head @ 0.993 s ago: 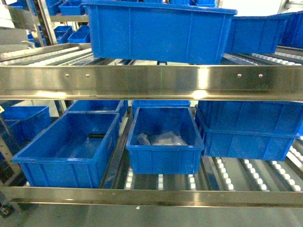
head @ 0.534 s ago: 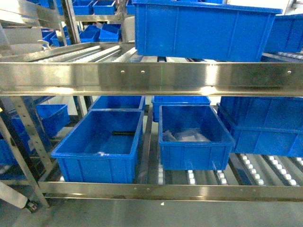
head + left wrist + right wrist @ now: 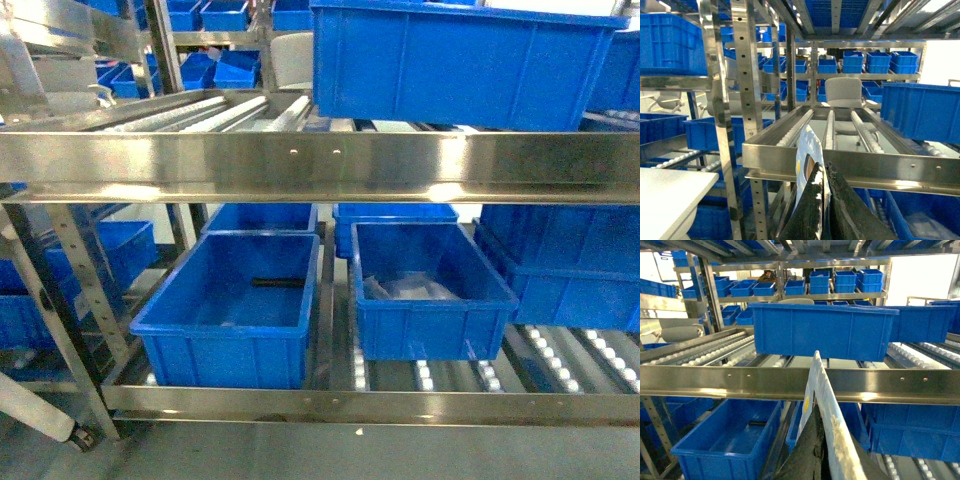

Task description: Move flower gift bag to table near conveyor

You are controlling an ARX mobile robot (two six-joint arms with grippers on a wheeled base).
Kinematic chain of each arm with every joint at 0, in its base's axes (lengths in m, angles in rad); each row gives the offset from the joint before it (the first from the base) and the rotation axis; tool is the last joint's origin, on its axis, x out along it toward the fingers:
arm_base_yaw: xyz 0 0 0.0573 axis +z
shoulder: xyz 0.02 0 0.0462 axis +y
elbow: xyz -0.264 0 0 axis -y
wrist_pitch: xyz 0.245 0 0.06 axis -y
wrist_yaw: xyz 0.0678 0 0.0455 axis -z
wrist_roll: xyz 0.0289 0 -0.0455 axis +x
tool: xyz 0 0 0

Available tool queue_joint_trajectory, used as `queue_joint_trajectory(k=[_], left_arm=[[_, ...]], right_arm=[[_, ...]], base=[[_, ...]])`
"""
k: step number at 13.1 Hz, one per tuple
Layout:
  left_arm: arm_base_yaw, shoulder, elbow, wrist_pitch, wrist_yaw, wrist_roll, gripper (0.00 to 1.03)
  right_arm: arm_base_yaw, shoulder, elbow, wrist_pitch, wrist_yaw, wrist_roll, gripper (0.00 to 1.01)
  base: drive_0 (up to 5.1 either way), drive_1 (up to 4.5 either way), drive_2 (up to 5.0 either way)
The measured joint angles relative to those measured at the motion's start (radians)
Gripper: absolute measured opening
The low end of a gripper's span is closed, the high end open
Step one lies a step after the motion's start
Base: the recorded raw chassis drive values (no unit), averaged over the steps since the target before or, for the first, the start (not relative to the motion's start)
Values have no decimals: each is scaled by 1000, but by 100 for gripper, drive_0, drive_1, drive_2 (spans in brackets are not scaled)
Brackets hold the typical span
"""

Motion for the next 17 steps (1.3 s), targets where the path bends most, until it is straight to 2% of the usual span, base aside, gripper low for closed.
queue_joint_trajectory(k=[17], left_arm=[[0, 2, 0, -2, 0, 0, 2]], right_arm=[[0, 0, 0, -2, 0, 0, 2]], base=[[-496, 245, 245]])
